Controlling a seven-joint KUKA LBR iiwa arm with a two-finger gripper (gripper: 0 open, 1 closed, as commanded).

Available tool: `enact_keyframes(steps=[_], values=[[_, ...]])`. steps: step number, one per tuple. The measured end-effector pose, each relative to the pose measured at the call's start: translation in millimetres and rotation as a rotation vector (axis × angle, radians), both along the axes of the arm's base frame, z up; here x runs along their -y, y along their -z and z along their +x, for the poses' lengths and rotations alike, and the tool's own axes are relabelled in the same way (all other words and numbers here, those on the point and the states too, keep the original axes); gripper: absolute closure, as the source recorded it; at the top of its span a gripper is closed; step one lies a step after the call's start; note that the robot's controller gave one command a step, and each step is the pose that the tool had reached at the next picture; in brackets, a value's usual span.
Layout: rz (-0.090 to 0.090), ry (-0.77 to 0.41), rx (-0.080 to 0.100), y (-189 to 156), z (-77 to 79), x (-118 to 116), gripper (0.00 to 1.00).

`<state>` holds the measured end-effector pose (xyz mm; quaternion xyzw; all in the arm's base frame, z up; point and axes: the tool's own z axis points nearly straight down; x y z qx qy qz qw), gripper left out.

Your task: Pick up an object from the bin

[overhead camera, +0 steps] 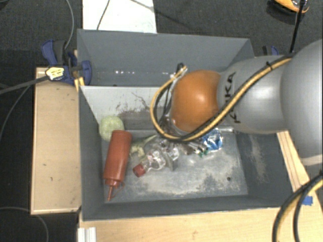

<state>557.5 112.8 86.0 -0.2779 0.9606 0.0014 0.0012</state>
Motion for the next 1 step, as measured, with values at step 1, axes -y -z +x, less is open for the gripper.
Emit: enact_keyframes(steps=[1], values=[[0.001,0.002,0.004,-19.0,1.1,-0.2,1.0]])
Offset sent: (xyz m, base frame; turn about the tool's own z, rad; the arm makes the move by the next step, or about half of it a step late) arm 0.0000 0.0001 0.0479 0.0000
